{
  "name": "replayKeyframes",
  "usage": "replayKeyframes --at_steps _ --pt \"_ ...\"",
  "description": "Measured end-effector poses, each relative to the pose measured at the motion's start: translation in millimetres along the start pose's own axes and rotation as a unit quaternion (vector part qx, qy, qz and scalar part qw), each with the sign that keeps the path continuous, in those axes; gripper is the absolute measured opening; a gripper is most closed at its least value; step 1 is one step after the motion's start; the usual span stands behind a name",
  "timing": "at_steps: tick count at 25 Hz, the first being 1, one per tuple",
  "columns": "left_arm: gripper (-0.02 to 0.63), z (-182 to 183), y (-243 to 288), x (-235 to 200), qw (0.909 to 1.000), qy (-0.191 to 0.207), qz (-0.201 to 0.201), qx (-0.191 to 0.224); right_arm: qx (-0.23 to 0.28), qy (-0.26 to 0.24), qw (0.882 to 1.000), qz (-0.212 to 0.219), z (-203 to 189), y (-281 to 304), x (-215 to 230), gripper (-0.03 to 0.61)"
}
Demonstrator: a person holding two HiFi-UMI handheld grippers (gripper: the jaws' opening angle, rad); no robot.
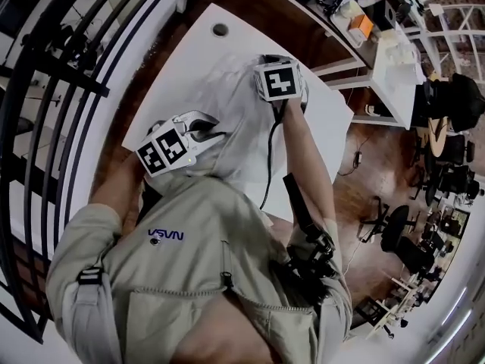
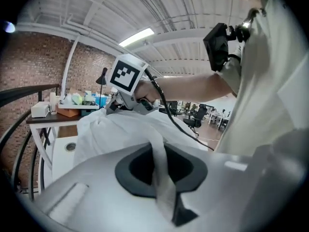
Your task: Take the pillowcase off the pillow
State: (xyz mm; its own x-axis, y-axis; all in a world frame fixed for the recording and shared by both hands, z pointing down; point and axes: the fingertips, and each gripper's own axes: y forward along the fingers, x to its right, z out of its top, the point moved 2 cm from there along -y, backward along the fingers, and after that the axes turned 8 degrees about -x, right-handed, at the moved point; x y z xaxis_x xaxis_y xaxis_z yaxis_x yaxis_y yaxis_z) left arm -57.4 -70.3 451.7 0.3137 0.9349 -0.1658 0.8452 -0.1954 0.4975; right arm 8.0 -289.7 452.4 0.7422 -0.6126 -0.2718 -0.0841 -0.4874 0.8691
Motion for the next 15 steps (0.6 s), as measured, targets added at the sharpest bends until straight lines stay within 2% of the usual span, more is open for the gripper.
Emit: replayKeyframes --at_steps 4,7,8,11,13,15 --pt "0.035 2 -5 24 0.9995 0.009 -0.028 0.011 -0.005 0.033 0.997 -0.070 -24 -3 47 0.005" --pt "0.035 5 -8 35 0.9990 0.017 -0.039 0.015 -0.014 0.045 0.995 -0.088 -47 8 64 0.005" --pt "0.035 6 -6 36 0.9989 0.019 -0.041 0.014 -0.015 0.036 0.996 -0.076 -52 13 60 0.005" --pt "0.039 6 1 35 0.9989 0.011 -0.045 0.012 -0.020 -0.001 1.000 0.002 -65 20 37 0.009" --pt "0.041 8 2 32 0.9988 0.008 -0.045 0.016 0.014 -0.033 0.999 0.039 -53 3 30 0.049" --pt "0.044 14 3 32 0.9986 0.012 -0.047 0.020 0.080 -0.071 0.992 0.065 -26 -28 24 0.097"
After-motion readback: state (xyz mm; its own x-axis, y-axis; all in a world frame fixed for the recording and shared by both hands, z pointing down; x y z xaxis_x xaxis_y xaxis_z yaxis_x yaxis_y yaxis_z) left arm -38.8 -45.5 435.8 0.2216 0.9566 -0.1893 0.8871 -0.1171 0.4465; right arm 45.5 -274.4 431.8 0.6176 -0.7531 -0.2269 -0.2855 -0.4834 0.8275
